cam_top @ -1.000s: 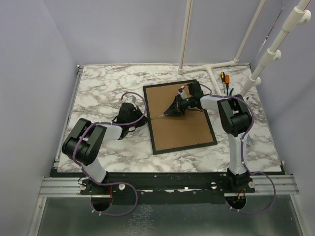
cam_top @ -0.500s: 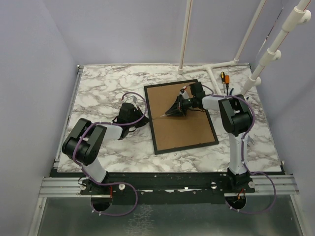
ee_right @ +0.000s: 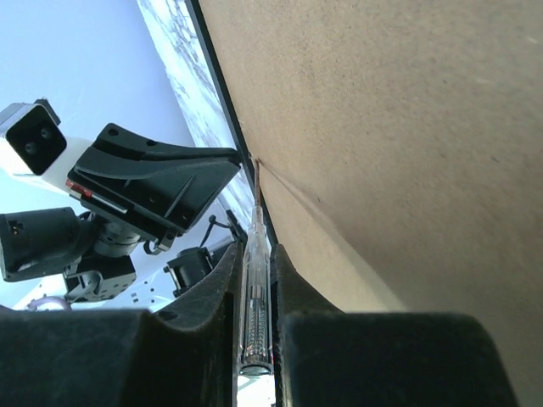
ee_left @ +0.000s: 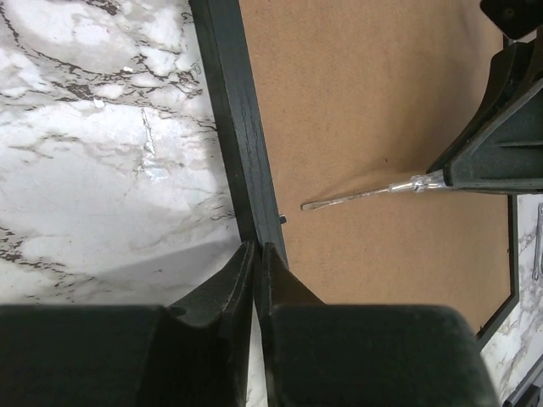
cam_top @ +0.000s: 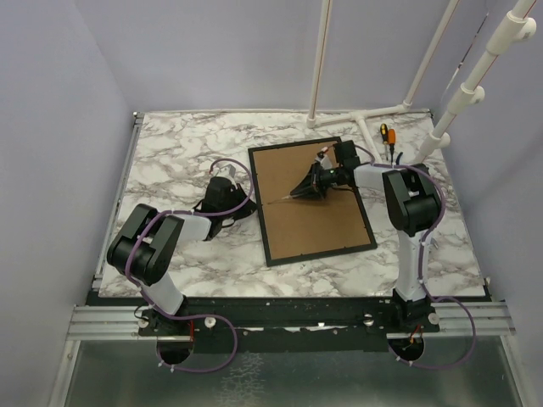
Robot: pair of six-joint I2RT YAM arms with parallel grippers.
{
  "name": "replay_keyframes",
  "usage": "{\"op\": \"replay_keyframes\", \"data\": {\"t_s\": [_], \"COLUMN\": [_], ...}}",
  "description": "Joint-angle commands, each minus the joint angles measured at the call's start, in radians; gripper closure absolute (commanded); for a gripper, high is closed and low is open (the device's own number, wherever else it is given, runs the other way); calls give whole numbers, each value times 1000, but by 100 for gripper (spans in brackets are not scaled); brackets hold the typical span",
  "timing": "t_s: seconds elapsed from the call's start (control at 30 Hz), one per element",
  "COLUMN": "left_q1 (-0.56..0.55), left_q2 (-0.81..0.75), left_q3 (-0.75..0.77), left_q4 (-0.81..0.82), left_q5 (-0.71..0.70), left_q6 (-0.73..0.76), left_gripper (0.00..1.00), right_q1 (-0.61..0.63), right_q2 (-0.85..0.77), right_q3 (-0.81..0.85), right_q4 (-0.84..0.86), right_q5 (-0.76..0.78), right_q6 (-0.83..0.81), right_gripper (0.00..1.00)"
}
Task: Take the photo out of the frame
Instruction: Release the photo frame item from the photo frame.
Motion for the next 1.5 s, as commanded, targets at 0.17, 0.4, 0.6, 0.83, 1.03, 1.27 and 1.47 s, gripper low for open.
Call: {"op": "replay_keyframes", "data": {"t_s": [0.17, 0.4, 0.6, 0.83, 1.03, 1.27, 1.47], "left_q1": [-4, -3, -4, -3, -4, -4, -3], "left_q2": [-16, 11, 26, 42, 49, 40, 6], "left_q3": [36, 49, 52, 50, 47, 38, 22], "left_q4": [20, 25, 34, 34, 34, 34, 26], "left_q5": [2, 18, 26, 19, 18, 6, -16], "left_q6": [-13, -16, -15, -17, -19, -19, -12], "left_gripper": [85, 88, 87, 87, 87, 87, 87], "right_q1": [-34, -31, -16, 3, 13, 24, 25], "right_q2": [-40, 2, 11, 21, 27, 38, 46], "right_q3": [-16, -1, 10, 16, 17, 17, 21], "right_q4": [-53, -39, -44, -31, -28, -16, -8], "right_q5": [20, 22, 27, 29, 31, 31, 33], "right_q6": [-50, -31, -28, -15, -7, 5, 12], "right_gripper": [99, 99, 99, 99, 99, 99, 99]}}
